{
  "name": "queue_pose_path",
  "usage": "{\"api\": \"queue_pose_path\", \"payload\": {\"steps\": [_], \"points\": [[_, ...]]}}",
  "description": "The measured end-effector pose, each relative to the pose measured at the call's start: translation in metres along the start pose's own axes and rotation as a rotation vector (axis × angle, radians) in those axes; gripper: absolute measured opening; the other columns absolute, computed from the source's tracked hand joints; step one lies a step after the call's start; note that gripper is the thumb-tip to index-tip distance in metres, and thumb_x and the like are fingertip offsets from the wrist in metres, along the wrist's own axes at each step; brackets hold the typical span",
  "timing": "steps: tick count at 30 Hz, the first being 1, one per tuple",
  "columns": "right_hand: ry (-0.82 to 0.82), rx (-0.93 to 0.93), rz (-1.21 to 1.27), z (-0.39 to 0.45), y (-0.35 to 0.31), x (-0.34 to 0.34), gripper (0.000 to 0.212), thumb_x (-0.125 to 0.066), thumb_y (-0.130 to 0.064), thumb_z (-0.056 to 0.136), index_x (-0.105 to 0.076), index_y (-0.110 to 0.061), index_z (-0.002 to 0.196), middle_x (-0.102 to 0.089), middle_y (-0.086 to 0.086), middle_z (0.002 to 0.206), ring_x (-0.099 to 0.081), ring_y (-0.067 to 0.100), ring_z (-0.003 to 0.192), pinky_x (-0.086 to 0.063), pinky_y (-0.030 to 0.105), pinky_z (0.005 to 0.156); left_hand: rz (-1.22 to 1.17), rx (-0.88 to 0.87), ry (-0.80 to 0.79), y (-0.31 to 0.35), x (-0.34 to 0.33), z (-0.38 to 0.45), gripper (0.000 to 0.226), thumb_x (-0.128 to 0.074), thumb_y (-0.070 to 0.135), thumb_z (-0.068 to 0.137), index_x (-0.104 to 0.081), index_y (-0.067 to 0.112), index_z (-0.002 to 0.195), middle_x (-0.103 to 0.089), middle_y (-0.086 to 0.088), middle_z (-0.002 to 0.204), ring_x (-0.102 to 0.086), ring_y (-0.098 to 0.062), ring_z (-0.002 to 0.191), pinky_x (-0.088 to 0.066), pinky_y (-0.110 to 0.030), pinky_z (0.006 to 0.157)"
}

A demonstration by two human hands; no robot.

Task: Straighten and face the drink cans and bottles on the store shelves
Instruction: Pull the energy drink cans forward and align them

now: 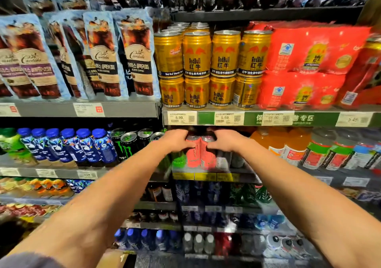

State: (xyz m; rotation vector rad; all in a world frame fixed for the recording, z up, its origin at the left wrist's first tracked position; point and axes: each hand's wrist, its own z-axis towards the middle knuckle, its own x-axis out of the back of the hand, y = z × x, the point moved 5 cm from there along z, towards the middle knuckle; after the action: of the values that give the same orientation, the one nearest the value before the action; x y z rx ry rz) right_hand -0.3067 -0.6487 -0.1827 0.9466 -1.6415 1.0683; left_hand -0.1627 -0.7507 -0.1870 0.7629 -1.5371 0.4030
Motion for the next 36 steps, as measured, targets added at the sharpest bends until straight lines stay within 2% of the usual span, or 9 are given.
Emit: {"api": "queue_pose_path", "payload": {"steps": [2,4,9,17,20,25,29,31,36], "points": [[0.028,0.006,0.005,0.001,-0.001,0.001,0.054,-0.054,-0.074,0.079,-0.055,-0.021,0.084,-0.064,0.002,0.089,-0.056,0.020,0.074,-0.046,0.033,0.062,-0.029,0.034,-0.044,-0.004,0.002,-0.001,0.043,-0.065,0.051,0.089,-0.059,0.014,0.109,-0.065,-0.008,0.106,-0.060,-0.027,0.096,-0.047,-0.033,0.075],[0.065,0.020,0.039,-0.001,-0.002,0.003,0.047,-0.058,-0.075,0.077,-0.045,-0.030,0.076,-0.055,-0.008,0.077,-0.053,0.017,0.070,-0.040,0.030,0.054,-0.015,0.047,-0.038,-0.002,0.004,-0.004,0.039,-0.066,0.050,0.086,-0.060,0.015,0.104,-0.065,-0.006,0.099,-0.062,-0.025,0.092,-0.048,-0.031,0.071],[0.003,0.127,0.053,-0.005,-0.003,0.005,0.062,-0.062,-0.064,0.081,-0.058,-0.018,0.121,-0.067,0.006,0.113,-0.063,0.025,0.095,-0.054,0.039,0.083,-0.010,-0.009,0.079,0.010,0.006,-0.007,0.059,-0.065,0.057,0.086,-0.055,0.022,0.132,-0.064,-0.007,0.125,-0.061,-0.029,0.109,-0.051,-0.035,0.083],[-0.001,0.113,0.020,-0.007,0.003,0.003,0.043,-0.067,-0.052,0.083,-0.055,-0.016,0.102,-0.063,-0.001,0.087,-0.061,0.023,0.082,-0.049,0.034,0.067,-0.048,0.035,0.027,0.006,0.001,-0.011,0.049,-0.065,0.045,0.091,-0.055,0.014,0.127,-0.065,-0.009,0.121,-0.059,-0.025,0.100,-0.039,-0.029,0.074],[0.014,0.106,-0.016,-0.010,0.013,0.004,0.051,-0.074,-0.053,0.076,-0.055,-0.015,0.103,-0.055,-0.006,0.076,-0.056,0.017,0.070,-0.042,0.031,0.055,-0.041,0.054,0.030,0.011,0.003,-0.014,0.045,-0.067,0.042,0.090,-0.056,0.014,0.124,-0.066,-0.009,0.114,-0.057,-0.024,0.091,-0.039,-0.029,0.072],[0.024,0.063,-0.146,-0.016,0.037,0.008,0.053,-0.075,-0.051,0.071,-0.055,-0.018,0.107,-0.066,0.002,0.105,-0.063,0.025,0.089,-0.057,0.039,0.079,-0.102,-0.032,0.114,0.041,0.003,-0.014,0.064,-0.070,0.053,0.082,-0.048,0.030,0.138,-0.065,-0.004,0.123,-0.059,-0.026,0.113,-0.043,-0.036,0.096],[0.025,0.057,-0.133,-0.014,0.046,0.006,0.058,-0.073,-0.042,0.079,-0.053,-0.015,0.127,-0.063,0.008,0.125,-0.062,0.028,0.108,-0.053,0.037,0.089,-0.031,-0.084,0.115,0.067,-0.011,-0.006,0.067,-0.068,0.056,0.083,-0.049,0.023,0.138,-0.061,-0.004,0.133,-0.053,-0.027,0.126,-0.036,-0.042,0.104],[0.022,0.042,-0.084,-0.013,0.051,0.007,0.059,-0.074,-0.042,0.081,-0.053,-0.012,0.129,-0.062,0.010,0.129,-0.061,0.028,0.111,-0.049,0.032,0.086,-0.040,-0.067,0.132,0.068,-0.015,-0.002,0.062,-0.069,0.053,0.084,-0.052,0.021,0.135,-0.062,-0.005,0.131,-0.054,-0.028,0.124,-0.037,-0.043,0.104],[0.000,-0.063,-0.009,-0.012,0.055,0.007,0.056,-0.073,-0.053,0.078,-0.059,-0.015,0.117,-0.067,0.007,0.115,-0.060,0.023,0.093,-0.045,0.030,0.076,-0.103,-0.073,0.112,0.058,-0.014,0.002,0.050,-0.072,0.048,0.084,-0.059,0.015,0.118,-0.065,-0.005,0.122,-0.057,-0.027,0.117,-0.041,-0.042,0.101]]}}
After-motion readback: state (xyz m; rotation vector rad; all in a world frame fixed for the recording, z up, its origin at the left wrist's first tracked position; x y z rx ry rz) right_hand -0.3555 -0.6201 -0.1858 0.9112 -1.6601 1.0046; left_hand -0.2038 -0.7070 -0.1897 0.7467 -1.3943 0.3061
